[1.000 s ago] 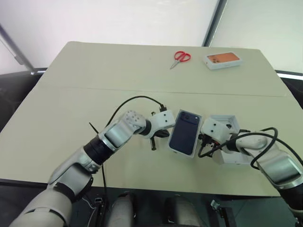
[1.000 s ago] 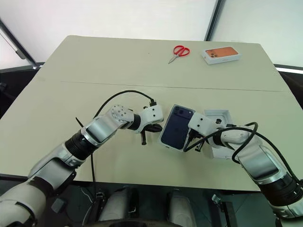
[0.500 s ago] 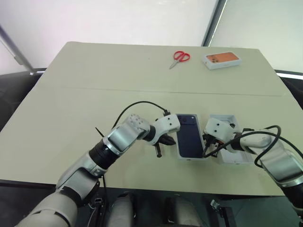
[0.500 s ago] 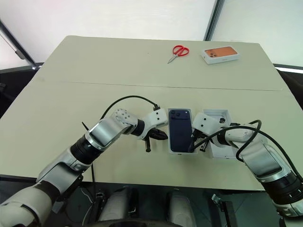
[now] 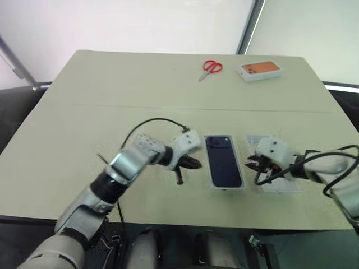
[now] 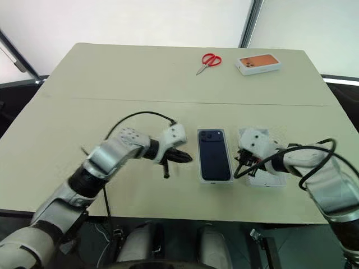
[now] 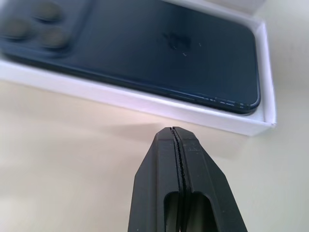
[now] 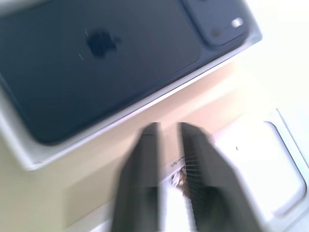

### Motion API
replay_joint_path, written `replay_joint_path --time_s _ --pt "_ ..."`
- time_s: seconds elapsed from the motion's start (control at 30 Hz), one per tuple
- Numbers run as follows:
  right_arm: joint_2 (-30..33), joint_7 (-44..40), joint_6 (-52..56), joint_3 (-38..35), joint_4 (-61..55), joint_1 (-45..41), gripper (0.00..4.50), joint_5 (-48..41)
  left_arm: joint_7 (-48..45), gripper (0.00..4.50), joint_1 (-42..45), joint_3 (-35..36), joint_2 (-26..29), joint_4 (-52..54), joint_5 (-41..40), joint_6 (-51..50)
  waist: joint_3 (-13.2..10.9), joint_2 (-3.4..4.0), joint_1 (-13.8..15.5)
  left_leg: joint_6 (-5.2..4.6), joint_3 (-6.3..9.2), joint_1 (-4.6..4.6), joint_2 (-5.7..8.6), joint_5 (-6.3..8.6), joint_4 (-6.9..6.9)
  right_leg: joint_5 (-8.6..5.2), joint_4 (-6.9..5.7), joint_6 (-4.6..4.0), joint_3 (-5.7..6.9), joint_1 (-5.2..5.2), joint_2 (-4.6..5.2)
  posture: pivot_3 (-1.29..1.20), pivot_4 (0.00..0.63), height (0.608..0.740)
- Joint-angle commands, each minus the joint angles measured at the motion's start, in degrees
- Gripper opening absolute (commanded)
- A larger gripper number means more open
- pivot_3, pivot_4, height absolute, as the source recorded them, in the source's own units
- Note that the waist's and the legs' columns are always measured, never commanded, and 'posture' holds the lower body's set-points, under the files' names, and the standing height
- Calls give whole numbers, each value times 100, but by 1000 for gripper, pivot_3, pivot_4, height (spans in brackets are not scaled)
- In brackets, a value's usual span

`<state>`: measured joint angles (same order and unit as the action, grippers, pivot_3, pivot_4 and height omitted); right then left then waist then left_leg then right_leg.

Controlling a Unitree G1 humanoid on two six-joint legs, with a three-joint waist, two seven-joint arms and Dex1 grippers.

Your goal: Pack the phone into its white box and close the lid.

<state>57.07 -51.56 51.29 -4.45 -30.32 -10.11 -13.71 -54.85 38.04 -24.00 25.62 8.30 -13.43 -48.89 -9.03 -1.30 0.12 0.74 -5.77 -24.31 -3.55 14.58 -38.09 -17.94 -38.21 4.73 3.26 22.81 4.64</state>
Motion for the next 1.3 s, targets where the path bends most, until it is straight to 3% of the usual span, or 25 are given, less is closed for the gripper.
replay_joint_path --time_s 0.03,0.23,0.43,0.63,0.8,0.97,1.13,1.23,1.3 --pt "-59 281 1099 -370 -207 -196 2348 -351 -235 0 -349 572 152 527 -339 828 1 2 12 0 0 0 0 0 0 0 0 0 0 -1 1 0 150 728" --pt "-631 1164 2880 -231 208 -887 2348 -445 -713 0 -1061 1046 221 756 -661 2222 2 4 49 0 -4 -4 3 0 -2 0 5 -1 -1 -2 8 0 150 728" --pt "-589 1523 3584 189 241 -1098 2348 -562 -897 0 -1194 999 350 677 -698 2498 4 6 52 -29 -7 -6 7 17 0 0 6 -1 -1 1 8 0 150 728" --pt "-984 1844 4066 102 226 -1163 2348 -682 -780 0 -1219 1004 266 638 -663 2531 4 7 37 -33 -5 -5 6 19 -1 0 5 -1 0 1 3 0 150 728" --pt "-1189 2164 4121 -122 369 -1232 59 -735 -699 0 -1213 1054 247 561 -653 2592 5 7 29 -33 -5 -3 6 19 -1 0 3 -1 0 0 1 0 150 728" --pt "-1216 2142 4121 -554 333 -1569 14 -1007 -531 0 -1222 1290 257 423 -696 2672 4 13 9 -34 -6 -5 6 19 -1 0 2 -1 -1 4 2 0 150 728" --pt "-1787 1918 4121 -1639 329 -2243 14 -2044 -327 0 -1302 1750 322 260 -800 2676 5 14 -51 -34 -3 -4 0 20 1 0 -3 -1 0 5 -4 0 150 728" --pt "-2195 2014 4121 -2248 465 -2578 14 -3756 -187 0 -1327 2053 405 12 -778 2781 4 15 -78 -34 -4 -4 -3 20 2 1 -3 -1 0 5 -2 0 150 728" --pt "-2430 2529 4121 -2354 701 -2613 14 -4919 -115 0 -1296 2214 444 -97 -822 2766 4 15 -78 -34 -4 -3 -6 20 4 1 -5 -1 0 5 -3 0 150 728"
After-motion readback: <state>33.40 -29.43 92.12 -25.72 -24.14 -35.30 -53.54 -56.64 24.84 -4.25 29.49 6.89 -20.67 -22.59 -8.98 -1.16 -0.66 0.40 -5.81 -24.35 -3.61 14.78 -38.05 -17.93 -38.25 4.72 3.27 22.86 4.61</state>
